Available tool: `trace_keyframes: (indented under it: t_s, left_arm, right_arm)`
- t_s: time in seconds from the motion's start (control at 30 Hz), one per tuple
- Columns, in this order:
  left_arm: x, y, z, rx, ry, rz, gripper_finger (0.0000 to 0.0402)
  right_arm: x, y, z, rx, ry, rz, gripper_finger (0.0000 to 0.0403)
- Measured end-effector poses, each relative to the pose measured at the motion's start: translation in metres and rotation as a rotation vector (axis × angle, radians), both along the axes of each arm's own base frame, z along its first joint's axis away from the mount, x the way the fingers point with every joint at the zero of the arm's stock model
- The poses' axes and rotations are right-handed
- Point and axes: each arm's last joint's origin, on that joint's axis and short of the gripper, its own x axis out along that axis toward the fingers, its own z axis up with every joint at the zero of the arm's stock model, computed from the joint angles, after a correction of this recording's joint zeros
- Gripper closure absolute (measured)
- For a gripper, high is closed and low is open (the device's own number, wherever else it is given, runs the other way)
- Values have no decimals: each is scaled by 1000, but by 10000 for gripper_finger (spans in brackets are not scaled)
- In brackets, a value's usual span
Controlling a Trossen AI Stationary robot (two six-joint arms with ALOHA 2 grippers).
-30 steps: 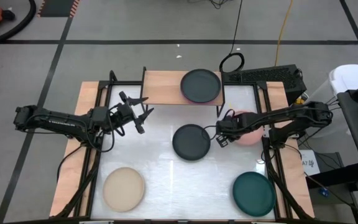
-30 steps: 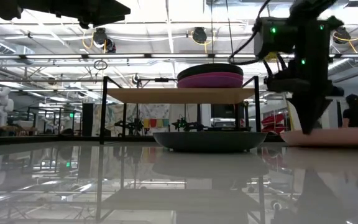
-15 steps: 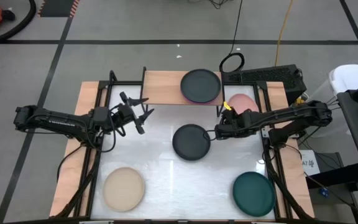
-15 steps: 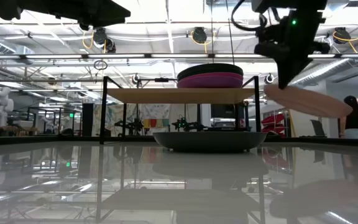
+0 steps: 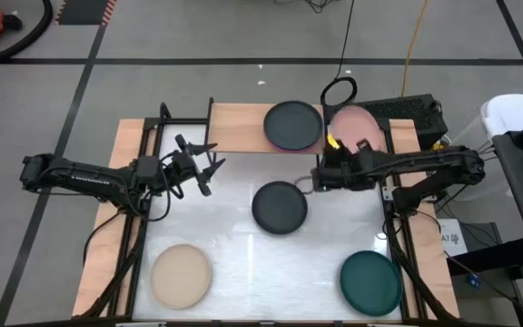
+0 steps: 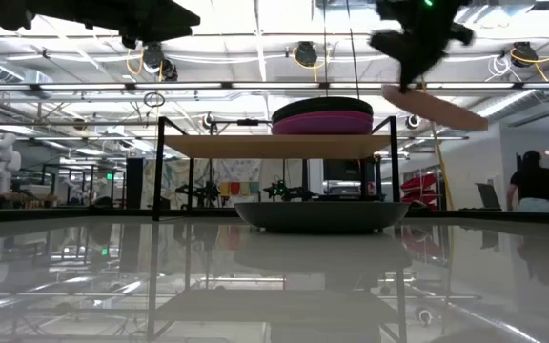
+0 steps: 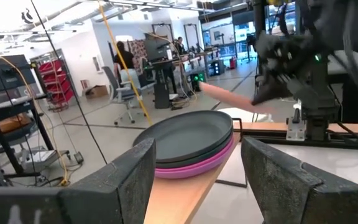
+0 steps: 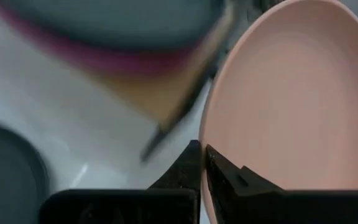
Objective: Place and stack plates onto a shelf
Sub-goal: Put the light pink plate on the shelf
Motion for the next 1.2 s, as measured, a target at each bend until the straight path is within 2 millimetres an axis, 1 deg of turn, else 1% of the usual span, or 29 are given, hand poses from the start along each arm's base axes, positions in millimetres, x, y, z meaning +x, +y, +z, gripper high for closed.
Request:
trace_keyframes:
  t_s: [0.1,0.17,0.23,0.3,0.37,0.43,0.5,0.57,0.63,0.7,0.77,0.87,0.97,1.2]
  left_arm:
    - [0,0,1,13,-6,2,161]
    - [0,0,1,45,8,6,161]
    - [0,0,2,85,22,16,161]
    - [-2,1,5,98,18,40,161]
    - [-6,1,10,114,6,69,161]
    - [-14,1,14,138,13,105,161]
    - [-26,1,19,149,15,156,161]
    - [-40,2,25,137,-8,190,161]
    - [-55,2,30,111,-43,187,161]
    - [-65,2,33,83,-79,158,161]
    - [-71,2,35,73,-95,132,161]
    - [-74,2,34,71,-89,121,161]
    - [-74,2,33,69,-84,123,161]
    - [-66,2,29,73,-44,122,161]
  right_arm:
    - [20,-7,23,-96,-78,113,403]
    - [37,-10,39,-171,-141,222,403]
    - [56,-14,55,-251,-211,375,403]
    - [73,-15,66,-338,-254,538,403]
    - [89,-16,70,-436,-249,643,403]
    - [102,-19,65,-509,-198,680,403]
    - [113,-27,57,-547,-155,703,403]
    - [123,-36,48,-545,-150,748,403]
    - [134,-48,38,-527,-159,788,403]
    - [146,-58,29,-502,-163,828,403]
    - [158,-68,24,-480,-181,863,403]
    - [176,-78,17,-449,-210,916,403]
    - [190,-83,7,-419,-214,960,403]
    - [200,-84,-17,-338,-184,993,403]
